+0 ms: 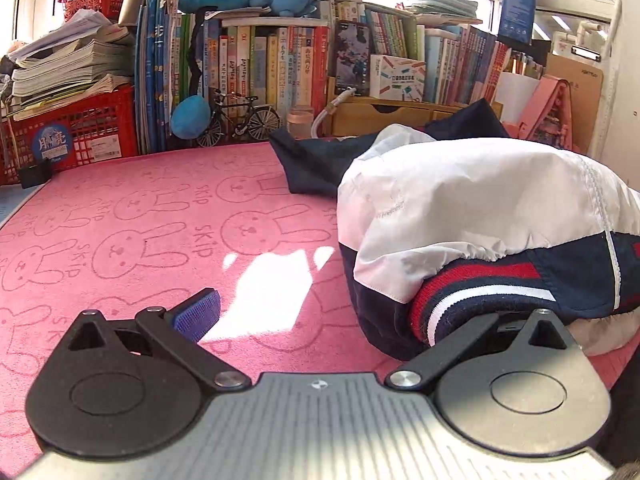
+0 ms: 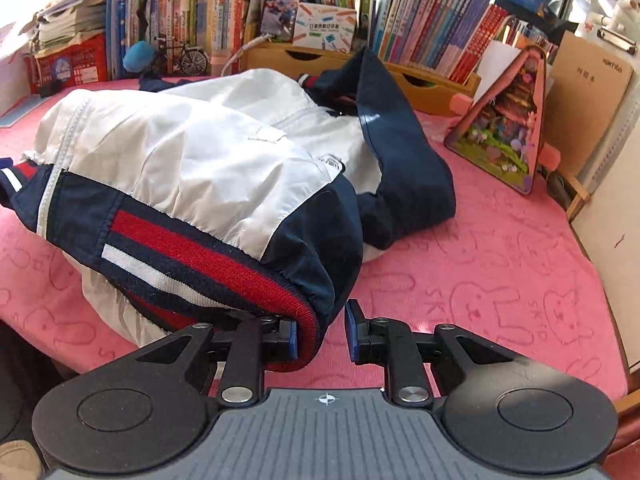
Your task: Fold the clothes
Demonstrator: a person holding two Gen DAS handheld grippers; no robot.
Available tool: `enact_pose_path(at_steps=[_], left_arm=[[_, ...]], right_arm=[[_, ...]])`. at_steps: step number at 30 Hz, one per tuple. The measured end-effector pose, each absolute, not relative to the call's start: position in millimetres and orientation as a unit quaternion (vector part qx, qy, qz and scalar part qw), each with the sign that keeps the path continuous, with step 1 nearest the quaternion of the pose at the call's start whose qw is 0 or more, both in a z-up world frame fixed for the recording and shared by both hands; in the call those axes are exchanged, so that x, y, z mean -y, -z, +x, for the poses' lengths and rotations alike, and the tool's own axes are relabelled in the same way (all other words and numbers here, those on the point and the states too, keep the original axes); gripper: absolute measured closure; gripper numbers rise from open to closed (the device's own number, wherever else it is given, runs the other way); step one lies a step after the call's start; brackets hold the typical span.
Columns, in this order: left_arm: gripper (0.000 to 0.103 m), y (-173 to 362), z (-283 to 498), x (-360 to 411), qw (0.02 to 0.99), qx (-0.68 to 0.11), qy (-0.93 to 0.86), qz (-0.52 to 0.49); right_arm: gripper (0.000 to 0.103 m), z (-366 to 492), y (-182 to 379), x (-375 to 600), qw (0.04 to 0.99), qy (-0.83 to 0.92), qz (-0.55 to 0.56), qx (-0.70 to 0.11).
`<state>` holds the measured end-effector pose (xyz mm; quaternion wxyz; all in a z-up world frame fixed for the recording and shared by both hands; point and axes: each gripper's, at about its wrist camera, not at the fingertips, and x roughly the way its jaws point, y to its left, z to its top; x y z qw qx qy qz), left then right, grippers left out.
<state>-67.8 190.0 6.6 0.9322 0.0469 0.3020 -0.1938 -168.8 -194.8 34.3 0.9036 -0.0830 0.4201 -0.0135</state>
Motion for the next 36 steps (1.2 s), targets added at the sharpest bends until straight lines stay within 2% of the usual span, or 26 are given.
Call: enact_pose_path(at_steps=[2, 3, 5, 8, 9, 11, 14, 17, 23, 30, 34, 36], left_arm=[[0.0, -8.0, -82.3, -184.8, 0.924, -0.303, 0.221, 0.081], [0.0, -9.2, -89.1, -183.6, 0.92, -0.301, 0.232, 0.096], [0.0, -14.5, -106.5, -183.3, 0.914, -0.291, 0.252, 0.126], [0.0, -25.9, -128.9, -188.2, 0.913, -0.271, 0.265, 0.15], [0.0, -32.1, -133.0, -192.9, 0.916, -0.263, 0.268, 0.141], [0.0, -45.6, -139.4, -203.3, 0.922, -0.248, 0.274, 0.117], [0.0, -69.4, -119.3, -222.7, 0.926, -0.243, 0.289, 0.018], [0.0, -80.2, -72.4, -225.7, 0.918, -0.281, 0.271, -0.066], [0.0, -62.1, 51.3, -197.4, 0.91, -0.351, 0.18, -0.127], [0.0, -9.8, 149.8, -166.2, 0.874, -0.43, 0.12, -0.19], [0.0, 18.2, 190.3, -144.4, 0.857, -0.479, 0.066, -0.179], [0.0, 20.7, 197.6, -132.2, 0.866, -0.472, 0.057, -0.155]], right_arm=[[0.052, -181.7, -27.0, 197.9, 0.9, 0.01, -0.089, -0.426], [0.048, -187.2, -24.5, 198.4, 0.899, 0.004, -0.093, -0.428], [0.033, -196.1, -26.9, 197.7, 0.899, -0.015, -0.093, -0.428], [0.018, -207.3, -38.8, 196.7, 0.903, -0.055, -0.089, -0.417], [0.016, -209.9, -43.7, 196.3, 0.904, -0.067, -0.088, -0.412], [0.01, -214.7, -57.1, 198.9, 0.911, -0.092, -0.078, -0.395], [0.0, -215.1, -80.7, 207.2, 0.923, -0.12, -0.062, -0.361], [0.0, -211.5, -100.3, 222.2, 0.936, -0.125, -0.038, -0.327], [0.0, -173.0, -105.1, 266.8, 0.958, -0.04, 0.032, -0.281], [0.0, -84.0, -45.8, 270.9, 0.954, 0.034, -0.005, -0.296], [0.0, -33.5, -13.9, 278.6, 0.945, 0.057, 0.037, -0.32], [0.0, -17.1, -0.7, 282.0, 0.939, 0.053, 0.067, -0.332]])
